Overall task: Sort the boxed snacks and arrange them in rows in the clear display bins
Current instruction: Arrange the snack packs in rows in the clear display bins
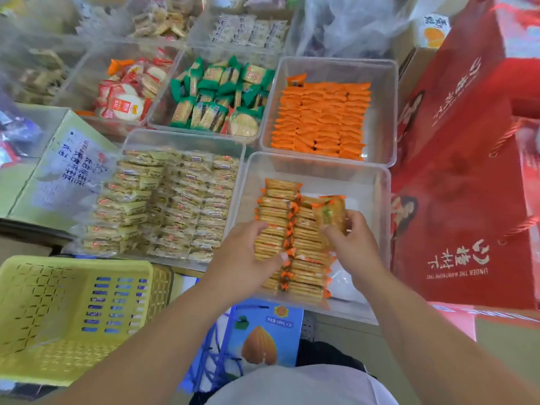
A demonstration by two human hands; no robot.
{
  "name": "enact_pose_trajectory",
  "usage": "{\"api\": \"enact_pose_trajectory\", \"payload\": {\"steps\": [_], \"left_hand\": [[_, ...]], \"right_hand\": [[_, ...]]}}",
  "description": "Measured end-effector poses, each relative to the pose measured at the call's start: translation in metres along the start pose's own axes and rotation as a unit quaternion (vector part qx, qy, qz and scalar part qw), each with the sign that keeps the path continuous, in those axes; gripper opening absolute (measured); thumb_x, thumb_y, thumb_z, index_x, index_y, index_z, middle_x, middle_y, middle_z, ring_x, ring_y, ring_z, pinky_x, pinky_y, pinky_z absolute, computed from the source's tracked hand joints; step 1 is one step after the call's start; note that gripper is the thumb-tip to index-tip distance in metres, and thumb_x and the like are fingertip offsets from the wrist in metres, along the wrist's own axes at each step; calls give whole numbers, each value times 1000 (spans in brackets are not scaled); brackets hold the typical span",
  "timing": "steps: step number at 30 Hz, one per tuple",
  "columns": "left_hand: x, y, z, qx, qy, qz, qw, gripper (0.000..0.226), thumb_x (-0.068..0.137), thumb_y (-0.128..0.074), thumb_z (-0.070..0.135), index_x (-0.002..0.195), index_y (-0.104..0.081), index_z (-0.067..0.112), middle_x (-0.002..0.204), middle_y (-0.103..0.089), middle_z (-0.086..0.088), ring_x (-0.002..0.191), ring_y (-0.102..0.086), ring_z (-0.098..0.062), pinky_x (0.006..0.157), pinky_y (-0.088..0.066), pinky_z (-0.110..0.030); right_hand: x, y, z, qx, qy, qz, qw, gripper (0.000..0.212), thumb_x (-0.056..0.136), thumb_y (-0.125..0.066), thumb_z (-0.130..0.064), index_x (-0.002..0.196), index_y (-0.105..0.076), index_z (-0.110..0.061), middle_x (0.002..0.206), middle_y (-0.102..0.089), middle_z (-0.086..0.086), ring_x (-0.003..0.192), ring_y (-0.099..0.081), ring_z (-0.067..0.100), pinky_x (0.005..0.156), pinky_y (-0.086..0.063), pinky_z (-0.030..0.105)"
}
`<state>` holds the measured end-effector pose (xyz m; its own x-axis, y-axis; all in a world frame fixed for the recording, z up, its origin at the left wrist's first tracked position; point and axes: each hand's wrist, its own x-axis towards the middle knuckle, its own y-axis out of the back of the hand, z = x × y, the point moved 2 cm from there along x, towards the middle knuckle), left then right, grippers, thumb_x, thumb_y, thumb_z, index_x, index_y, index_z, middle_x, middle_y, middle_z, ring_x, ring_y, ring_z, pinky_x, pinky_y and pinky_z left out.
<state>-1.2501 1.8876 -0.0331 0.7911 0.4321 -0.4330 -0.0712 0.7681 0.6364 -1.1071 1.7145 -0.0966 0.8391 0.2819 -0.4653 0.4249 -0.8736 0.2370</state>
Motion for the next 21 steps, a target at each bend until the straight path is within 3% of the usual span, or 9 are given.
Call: {"api": "enact_pose_trajectory", "payload": {"steps": [4, 7, 11, 15, 17, 21], "left_hand": [[48, -17, 17, 104, -73, -12, 992, 77, 85, -77, 51, 150, -45, 25, 146, -47, 2, 131, -50, -20, 104, -40, -30], [86, -34, 27, 177, -124, -39, 976, 85, 83, -80, 49, 152, -42, 18, 153, -40, -1, 137, -46, -23, 109, -39, -34], [132, -59, 37, 236, -153, -107, 954, 98, 81, -82, 44, 158, -31, 15, 170, -17, -4, 151, -32, -25, 115, -35, -36], [169, -74, 37, 302, -155, -158, 927, 109, 82, -82, 47, 163, -18, 13, 173, -6, -5, 156, -24, -25, 120, -35, -41], [181, -78, 34, 327, -142, -172, 918, 109, 83, -80, 50, 163, -17, 12, 172, -10, -5, 154, -27, -27, 119, -37, -44], [189, -81, 26, 332, -131, -188, 915, 94, 83, -78, 52, 157, -32, 16, 157, -36, -5, 139, -47, -31, 109, -45, -44]], "right_hand": [[24, 7, 15, -4, 4, 80, 997, 35, 89, -69, -23, 117, -50, -31, 100, -65, -9, 89, -66, 15, 66, -45, 28], [36, 8, 19, -40, 17, 116, 992, 40, 91, -66, -19, 127, -49, -26, 112, -63, -2, 93, -64, 12, 69, -48, 22], [43, 1, 15, -150, 61, 139, 977, 51, 90, -66, -12, 137, -46, -19, 130, -53, 6, 113, -55, 23, 96, -46, 39], [52, -3, 8, -212, 90, 146, 962, 56, 87, -66, -7, 139, -47, -19, 133, -49, 8, 121, -48, 27, 101, -43, 42], [56, -3, 4, -264, 94, 140, 950, 59, 87, -67, -9, 140, -47, -24, 133, -47, 6, 123, -47, 28, 101, -43, 44], [68, -5, -1, -357, 88, 106, 924, 61, 90, -63, -13, 144, -42, -32, 136, -43, 4, 121, -47, 31, 91, -49, 44]]}}
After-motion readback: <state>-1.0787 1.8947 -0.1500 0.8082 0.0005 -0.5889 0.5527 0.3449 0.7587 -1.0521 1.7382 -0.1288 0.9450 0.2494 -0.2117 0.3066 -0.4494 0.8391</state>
